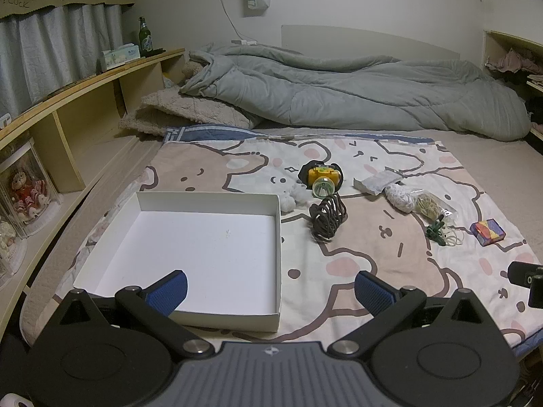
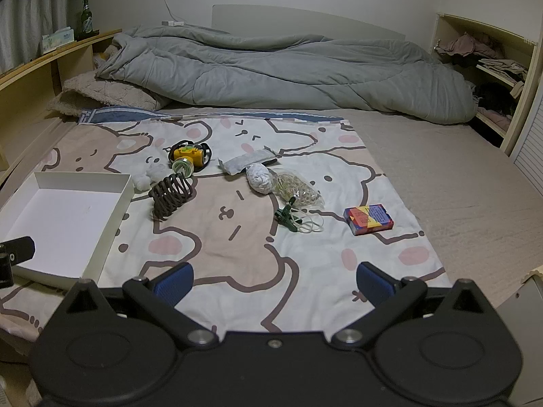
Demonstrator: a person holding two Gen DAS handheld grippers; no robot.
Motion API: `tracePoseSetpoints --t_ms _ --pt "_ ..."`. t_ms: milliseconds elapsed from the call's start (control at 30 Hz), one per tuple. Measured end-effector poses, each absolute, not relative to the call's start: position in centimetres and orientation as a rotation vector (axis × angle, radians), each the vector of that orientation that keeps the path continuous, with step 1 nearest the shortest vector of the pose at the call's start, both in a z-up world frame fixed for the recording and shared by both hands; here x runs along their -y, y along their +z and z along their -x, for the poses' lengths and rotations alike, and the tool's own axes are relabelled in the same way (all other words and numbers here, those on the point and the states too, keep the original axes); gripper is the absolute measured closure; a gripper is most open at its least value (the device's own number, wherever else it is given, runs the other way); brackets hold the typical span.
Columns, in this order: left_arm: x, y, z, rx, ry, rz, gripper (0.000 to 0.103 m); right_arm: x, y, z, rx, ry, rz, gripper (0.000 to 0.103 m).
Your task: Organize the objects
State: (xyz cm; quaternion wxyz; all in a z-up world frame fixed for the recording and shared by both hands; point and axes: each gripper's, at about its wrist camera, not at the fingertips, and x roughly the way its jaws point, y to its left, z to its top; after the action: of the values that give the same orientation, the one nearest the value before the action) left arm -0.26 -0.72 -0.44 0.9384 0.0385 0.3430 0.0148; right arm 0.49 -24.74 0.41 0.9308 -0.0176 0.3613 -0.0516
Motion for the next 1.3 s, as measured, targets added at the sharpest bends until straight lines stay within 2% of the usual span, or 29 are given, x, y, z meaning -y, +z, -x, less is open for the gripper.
tracePoseSetpoints --t_ms 800,1300 --pt "0.7 -1.6 -0.6 -0.749 0.012 -0.071 0.0 25.0 -0.9 -1.0 -0.764 -0.1 0.027 0.0" --pt "2.8 -4.9 -6.0 -0.766 -0.06 -0.052 0.0 26.7 -4.9 -5.4 -0.812 -0.115 0.005 0.0"
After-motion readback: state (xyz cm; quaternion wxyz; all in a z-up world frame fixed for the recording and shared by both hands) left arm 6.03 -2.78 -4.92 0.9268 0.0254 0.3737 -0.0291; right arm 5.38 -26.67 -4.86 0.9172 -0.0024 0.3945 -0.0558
